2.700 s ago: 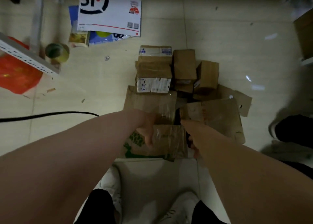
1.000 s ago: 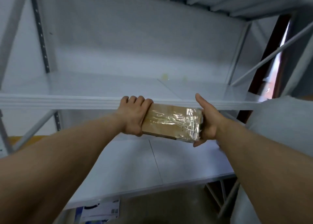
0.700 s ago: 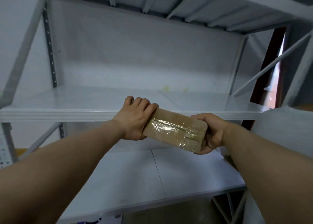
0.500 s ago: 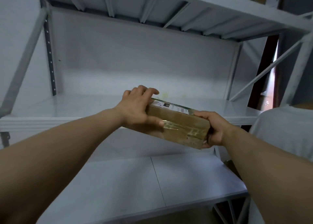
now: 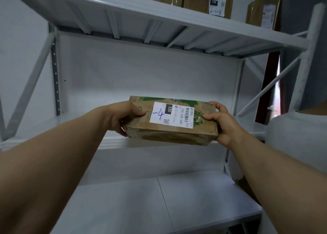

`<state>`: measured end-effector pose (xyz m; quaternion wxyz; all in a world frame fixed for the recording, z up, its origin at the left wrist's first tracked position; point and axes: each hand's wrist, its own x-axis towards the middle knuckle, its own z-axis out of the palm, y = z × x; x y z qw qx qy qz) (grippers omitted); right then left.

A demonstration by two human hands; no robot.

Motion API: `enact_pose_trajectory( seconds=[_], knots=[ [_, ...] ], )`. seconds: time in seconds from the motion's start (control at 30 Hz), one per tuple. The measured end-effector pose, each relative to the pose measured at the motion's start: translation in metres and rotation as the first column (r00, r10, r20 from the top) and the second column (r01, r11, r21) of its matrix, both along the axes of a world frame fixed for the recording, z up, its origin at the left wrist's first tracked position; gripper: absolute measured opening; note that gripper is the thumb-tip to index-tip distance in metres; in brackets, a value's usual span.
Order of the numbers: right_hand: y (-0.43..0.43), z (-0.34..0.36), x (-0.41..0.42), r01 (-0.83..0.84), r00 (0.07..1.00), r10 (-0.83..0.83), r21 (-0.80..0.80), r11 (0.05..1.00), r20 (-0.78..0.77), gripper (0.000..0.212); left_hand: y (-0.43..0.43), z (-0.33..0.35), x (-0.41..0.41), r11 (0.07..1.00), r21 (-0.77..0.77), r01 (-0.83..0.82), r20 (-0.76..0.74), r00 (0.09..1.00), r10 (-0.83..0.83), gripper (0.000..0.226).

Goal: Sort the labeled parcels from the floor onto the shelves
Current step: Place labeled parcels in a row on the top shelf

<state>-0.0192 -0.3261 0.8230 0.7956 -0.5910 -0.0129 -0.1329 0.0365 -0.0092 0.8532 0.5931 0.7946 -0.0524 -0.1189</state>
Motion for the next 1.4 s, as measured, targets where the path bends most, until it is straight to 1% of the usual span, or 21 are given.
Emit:
enact_pose_trajectory(
  seconds=[0.07,0.17,0.2,0.27,0.3,0.37,0.4,0.43,0.5,0.6,0.77,0.87,0.93,1.07,1.13,1.3,1.4],
  knots=[
    [0.003,0.006,0.0,0.009,0.999,-0.01,0.04,0.999,0.033,0.055,0.006,0.0,-0.003,0.999,-0.043,0.015,0.013,1.0,-0.014,0.038],
    [0.002,0.01,-0.002,0.034,0.999,-0.037,0.08,0.996,0.038,0.055,0.011,0.0,-0.008,0.994,-0.086,0.067,0.1,0.993,-0.058,0.057],
    [0.001,0.01,-0.001,0.043,0.998,-0.046,0.082,0.996,0.034,0.056,0.011,0.001,-0.008,0.992,-0.115,0.054,0.137,0.99,-0.038,0.065],
    [0.003,0.01,0.001,0.068,0.998,-0.069,0.063,0.996,0.013,0.055,0.007,0.005,-0.008,0.979,-0.204,0.018,0.178,0.984,0.019,0.088],
    [0.005,0.011,0.001,0.095,0.995,-0.095,0.019,0.995,-0.004,0.049,0.005,0.008,-0.008,0.973,-0.23,0.019,0.197,0.98,0.028,0.099],
    [0.012,0.017,0.002,0.161,0.986,-0.164,-0.109,0.981,-0.025,0.025,0.001,0.018,-0.01,0.97,-0.239,0.037,0.237,0.971,0.021,0.111],
    [0.015,0.02,0.002,0.184,0.982,-0.189,-0.135,0.974,-0.025,0.014,0.0,0.022,-0.01,0.969,-0.242,0.04,0.255,0.967,0.024,0.114],
    [0.016,0.023,0.003,0.191,0.98,-0.195,-0.131,0.973,-0.021,0.008,0.0,0.027,-0.011,0.968,-0.247,0.036,0.271,0.962,0.034,0.115],
    [0.018,0.03,0.005,0.163,0.986,-0.165,-0.104,0.981,-0.011,0.011,0.0,0.034,-0.012,0.965,-0.26,0.022,0.297,0.953,0.058,0.113],
    [0.017,0.039,0.008,0.154,0.988,-0.153,-0.122,0.98,0.021,0.02,0.001,0.042,-0.013,0.956,-0.294,0.01,0.324,0.942,0.09,0.105],
    [0.02,0.057,0.012,0.17,0.981,-0.154,-0.135,0.976,0.118,0.03,0.002,0.054,-0.018,0.969,-0.246,0.007,0.352,0.932,0.083,0.071],
    [0.022,0.066,0.015,0.239,0.961,-0.225,-0.075,0.968,0.164,0.041,0.0,0.064,-0.021,0.979,-0.205,0.02,0.392,0.918,0.063,0.057],
    [0.022,0.072,0.017,0.283,0.945,-0.273,-0.031,0.959,0.18,0.044,-0.005,0.072,-0.025,0.981,-0.193,0.016,0.429,0.901,0.069,0.053],
    [0.02,0.089,0.019,0.32,0.915,-0.305,-0.013,0.947,0.263,0.035,-0.018,0.094,-0.029,0.952,-0.306,-0.024,0.519,0.834,0.187,0.05],
    [0.018,0.103,0.02,0.338,0.89,-0.323,0.012,0.941,0.32,0.03,-0.026,0.108,-0.03,0.939,-0.345,-0.014,0.564,0.796,0.22,0.047],
    [0.017,0.139,0.024,0.449,0.803,-0.443,0.085,0.89,0.399,0.035,-0.04,0.142,-0.029,0.928,-0.371,0.029,0.671,0.7,0.246,0.04],
    [0.015,0.155,0.027,0.52,0.744,-0.504,0.095,0.849,0.439,0.035,-0.042,0.159,-0.025,0.926,-0.372,0.066,0.715,0.656,0.24,0.035]
  ],
)
